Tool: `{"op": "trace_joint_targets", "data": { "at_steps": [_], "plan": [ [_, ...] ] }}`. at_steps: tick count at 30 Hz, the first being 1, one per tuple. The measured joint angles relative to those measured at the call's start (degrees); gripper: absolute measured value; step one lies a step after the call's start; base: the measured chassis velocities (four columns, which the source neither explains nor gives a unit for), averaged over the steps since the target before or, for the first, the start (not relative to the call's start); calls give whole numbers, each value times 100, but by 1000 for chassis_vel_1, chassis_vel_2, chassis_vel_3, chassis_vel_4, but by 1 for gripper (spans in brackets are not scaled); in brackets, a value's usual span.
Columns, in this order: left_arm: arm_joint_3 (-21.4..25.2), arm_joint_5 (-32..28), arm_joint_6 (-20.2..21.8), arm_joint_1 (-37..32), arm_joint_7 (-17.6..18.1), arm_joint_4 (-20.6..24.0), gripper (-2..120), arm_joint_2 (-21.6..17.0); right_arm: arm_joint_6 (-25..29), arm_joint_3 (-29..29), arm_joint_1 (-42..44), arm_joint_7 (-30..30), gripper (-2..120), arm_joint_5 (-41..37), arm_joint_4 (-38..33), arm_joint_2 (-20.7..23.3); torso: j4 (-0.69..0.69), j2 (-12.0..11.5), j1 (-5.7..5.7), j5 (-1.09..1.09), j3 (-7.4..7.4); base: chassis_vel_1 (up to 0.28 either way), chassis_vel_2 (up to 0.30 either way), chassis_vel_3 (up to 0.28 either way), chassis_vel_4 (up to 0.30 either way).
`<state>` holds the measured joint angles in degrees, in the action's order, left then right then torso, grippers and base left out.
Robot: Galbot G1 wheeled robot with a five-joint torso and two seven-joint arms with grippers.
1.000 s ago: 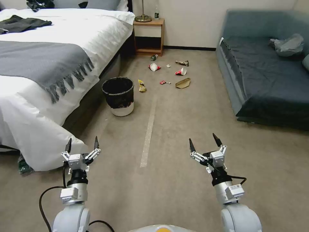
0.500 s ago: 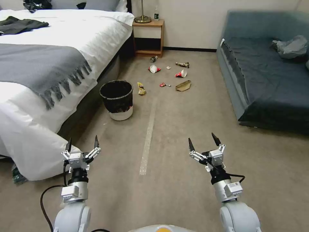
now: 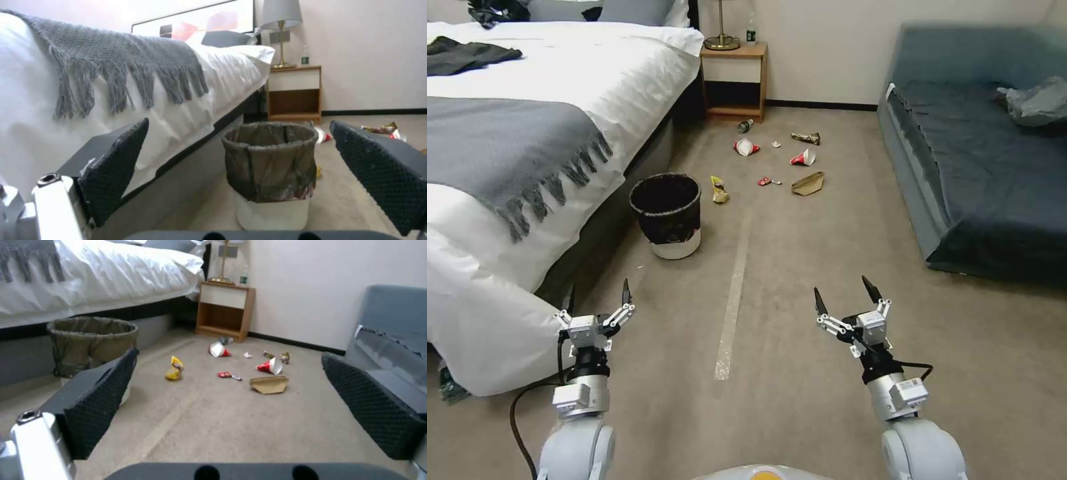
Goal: Pick up the trash can from the floor.
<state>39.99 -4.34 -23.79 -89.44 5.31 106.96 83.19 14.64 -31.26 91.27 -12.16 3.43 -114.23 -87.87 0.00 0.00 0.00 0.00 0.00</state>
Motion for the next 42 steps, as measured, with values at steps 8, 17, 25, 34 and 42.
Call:
{"op": "trace_joint_targets", "data": {
  "at_steps": [8, 17, 25, 34, 42],
  "plan": [
    [14, -1, -22, -42, 6, 38, 100, 14, -6, 28, 19, -37, 100, 32, -19, 21, 0, 0, 0, 0, 0, -61, 64, 63, -78],
    [25, 11, -14, -31, 47, 60, 100, 32, -6, 45, -4, -62, 100, 36, -1, 42, 0, 0, 0, 0, 0, -71, 56, 63, -54],
    [32, 7, 7, 27, 77, 36, 100, 36, -12, 74, -62, -82, 100, 51, 63, 40, 0, 0, 0, 0, 0, -68, 73, 53, -69],
    [33, -3, 31, 85, 92, -20, 100, 41, -20, 99, -99, -96, 100, 74, 108, 34, 0, 0, 0, 0, 0, -60, 66, 67, -60],
    [35, -20, 39, 93, 94, -23, 100, 41, -36, 102, -122, -103, 100, 77, 109, 48, 0, 0, 0, 0, 0, -77, 64, 68, -60]
  ]
}}
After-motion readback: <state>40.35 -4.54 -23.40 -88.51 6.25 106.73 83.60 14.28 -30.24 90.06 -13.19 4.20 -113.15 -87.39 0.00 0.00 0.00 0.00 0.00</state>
